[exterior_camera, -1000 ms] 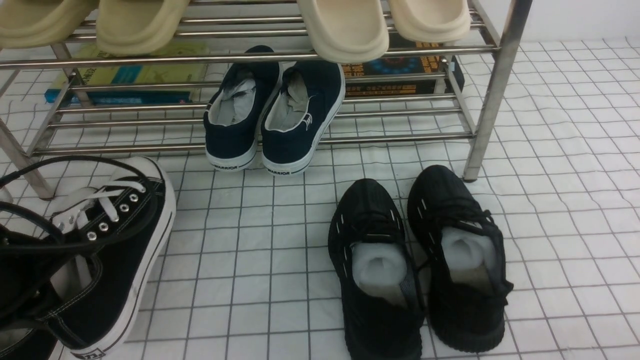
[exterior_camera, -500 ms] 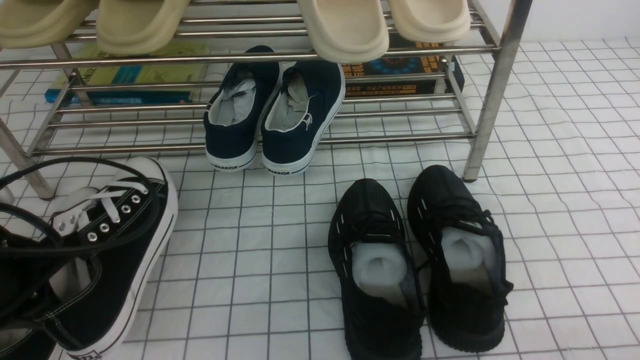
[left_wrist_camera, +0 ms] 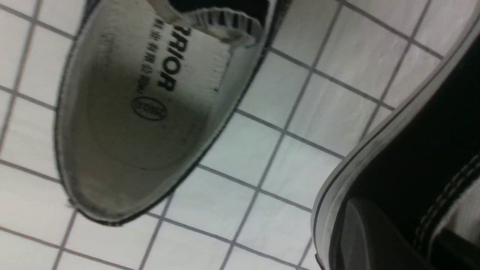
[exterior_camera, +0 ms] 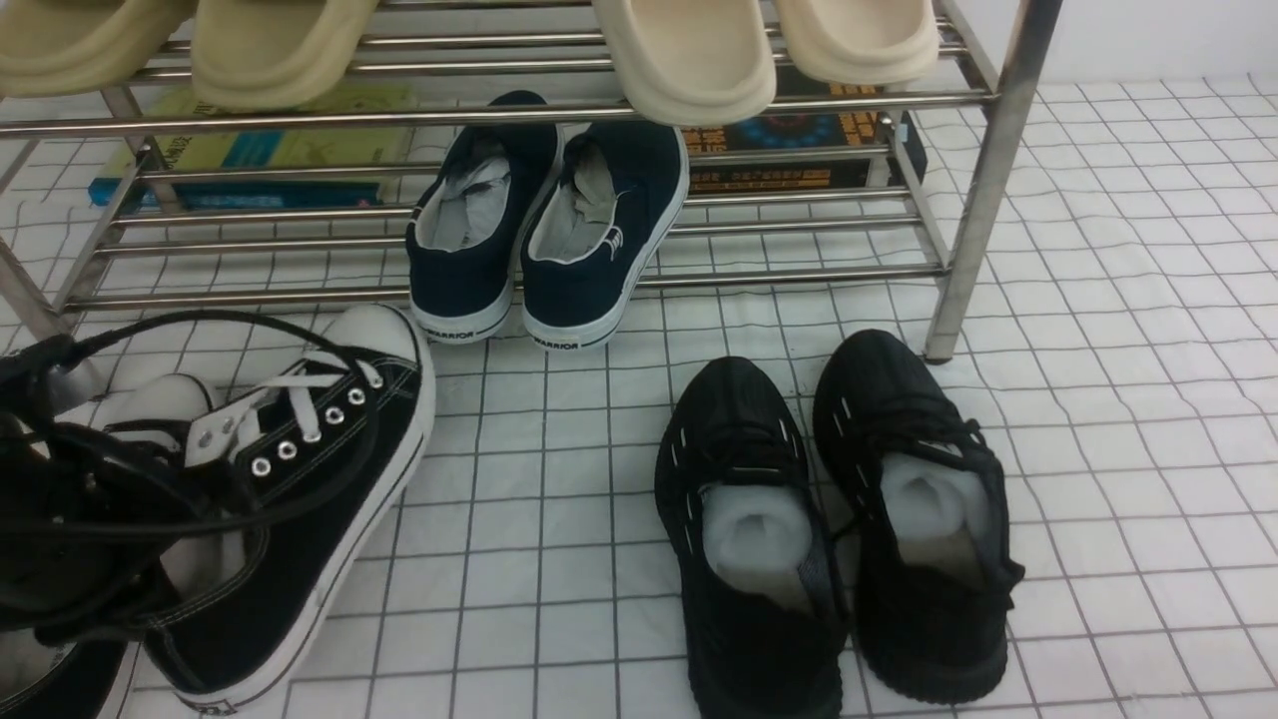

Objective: Take the shoes off the shelf with your hand from the white checkered tablecloth.

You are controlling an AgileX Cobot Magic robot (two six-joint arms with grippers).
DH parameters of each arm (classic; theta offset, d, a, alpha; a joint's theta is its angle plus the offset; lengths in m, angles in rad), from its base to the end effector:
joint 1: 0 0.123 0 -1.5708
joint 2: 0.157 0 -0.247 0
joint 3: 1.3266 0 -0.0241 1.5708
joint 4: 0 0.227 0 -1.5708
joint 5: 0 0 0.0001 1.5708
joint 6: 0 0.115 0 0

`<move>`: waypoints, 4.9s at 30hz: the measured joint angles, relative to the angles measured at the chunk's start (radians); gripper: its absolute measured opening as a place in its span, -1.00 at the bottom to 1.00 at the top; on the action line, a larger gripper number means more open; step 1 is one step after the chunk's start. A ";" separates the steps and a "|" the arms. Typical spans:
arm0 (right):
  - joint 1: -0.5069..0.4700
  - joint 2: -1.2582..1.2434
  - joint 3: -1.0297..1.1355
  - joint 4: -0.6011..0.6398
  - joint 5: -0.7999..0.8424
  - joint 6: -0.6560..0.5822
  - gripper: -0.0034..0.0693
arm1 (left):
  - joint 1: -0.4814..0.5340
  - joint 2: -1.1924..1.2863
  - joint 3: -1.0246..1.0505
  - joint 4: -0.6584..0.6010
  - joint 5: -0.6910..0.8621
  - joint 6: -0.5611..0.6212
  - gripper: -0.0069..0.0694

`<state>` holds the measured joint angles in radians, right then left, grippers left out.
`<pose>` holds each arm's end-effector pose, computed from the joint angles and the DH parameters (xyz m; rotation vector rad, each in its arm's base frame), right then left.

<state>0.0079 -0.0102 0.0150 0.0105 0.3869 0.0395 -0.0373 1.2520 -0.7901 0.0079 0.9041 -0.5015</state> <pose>0.0896 0.0012 0.1673 0.0360 1.8752 0.0430 0.2132 -0.0072 0.1960 -0.6515 2.7812 -0.1023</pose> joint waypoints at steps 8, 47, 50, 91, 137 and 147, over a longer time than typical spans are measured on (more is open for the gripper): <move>0.000 0.000 0.000 0.000 0.000 0.000 -0.25 | -0.001 0.003 0.001 0.091 0.026 -0.089 -0.76; 0.000 0.000 0.000 0.000 0.000 0.000 -0.25 | -0.001 -0.460 -0.247 0.180 0.333 0.214 -0.78; 0.000 0.000 0.000 0.000 0.000 0.000 -0.25 | -0.001 -0.588 -0.155 0.118 0.292 0.276 -0.81; 0.000 0.000 0.000 0.000 0.000 0.000 -0.25 | -0.001 -1.212 0.682 0.111 -0.416 0.353 -0.71; 0.000 0.000 0.000 0.000 0.000 0.000 -0.25 | -0.001 -1.265 0.813 0.141 -0.520 0.349 -0.62; 0.000 0.000 0.000 0.000 0.000 0.000 -0.25 | -0.001 -1.265 0.813 0.141 -0.520 0.349 -0.62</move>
<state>0.0079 -0.0102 0.0150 0.0105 0.3869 0.0395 -0.0383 -0.0126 0.0229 0.1490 0.3838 -0.1521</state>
